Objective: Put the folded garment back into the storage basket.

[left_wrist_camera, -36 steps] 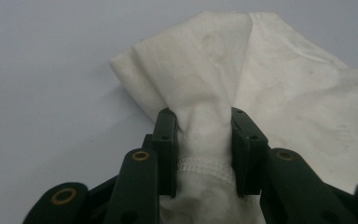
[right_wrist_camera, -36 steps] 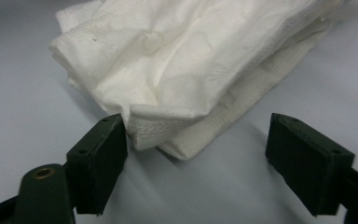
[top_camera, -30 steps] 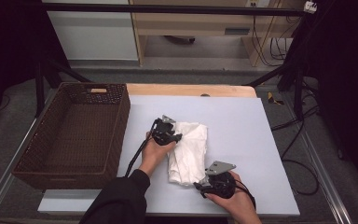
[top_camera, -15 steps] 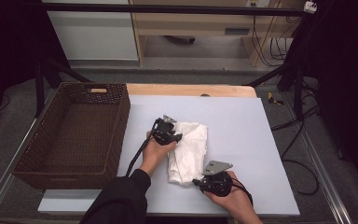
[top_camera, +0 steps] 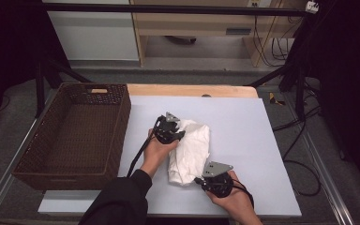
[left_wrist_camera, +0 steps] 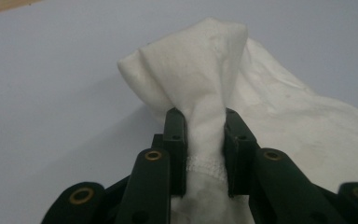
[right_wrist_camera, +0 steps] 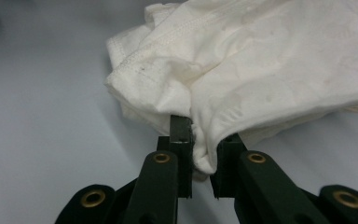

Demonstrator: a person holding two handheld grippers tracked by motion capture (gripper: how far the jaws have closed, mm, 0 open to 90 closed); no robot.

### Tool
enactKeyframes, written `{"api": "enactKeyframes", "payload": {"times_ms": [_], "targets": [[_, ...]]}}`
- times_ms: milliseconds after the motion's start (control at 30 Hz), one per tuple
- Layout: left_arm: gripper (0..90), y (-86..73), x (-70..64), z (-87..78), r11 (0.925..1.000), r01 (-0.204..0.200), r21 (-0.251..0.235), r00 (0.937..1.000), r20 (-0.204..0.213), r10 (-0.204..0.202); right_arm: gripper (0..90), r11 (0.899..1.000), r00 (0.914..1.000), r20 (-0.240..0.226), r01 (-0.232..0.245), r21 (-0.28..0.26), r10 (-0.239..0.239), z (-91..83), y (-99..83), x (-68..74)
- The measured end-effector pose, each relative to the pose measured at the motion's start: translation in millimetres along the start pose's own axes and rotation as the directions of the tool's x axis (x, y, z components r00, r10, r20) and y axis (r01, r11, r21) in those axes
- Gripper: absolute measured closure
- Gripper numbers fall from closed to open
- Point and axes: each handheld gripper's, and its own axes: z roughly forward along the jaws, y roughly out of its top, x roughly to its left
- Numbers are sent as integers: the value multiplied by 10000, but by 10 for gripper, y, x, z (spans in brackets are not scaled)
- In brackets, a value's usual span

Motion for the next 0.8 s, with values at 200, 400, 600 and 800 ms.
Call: {"api": "enactKeyframes", "payload": {"times_ms": [200,400,600,800], "targets": [[746,150,-55,-169,9990,-228,-372,9997,7,229,821,9993,10000,-4,66,-368,-66,-85,90,66],[746,286,-95,-328,9972,-419,-616,9991,-118,412,820,9972,9999,-129,-88,-749,78,-167,181,75],[746,377,-131,-508,9947,-636,-804,9971,-464,600,821,9959,9995,-323,-5,-909,-24,-225,287,73],[745,476,-133,-687,9918,-780,-1010,9954,-635,718,820,9940,9992,-364,113,-1091,-153,-270,401,98]]}}
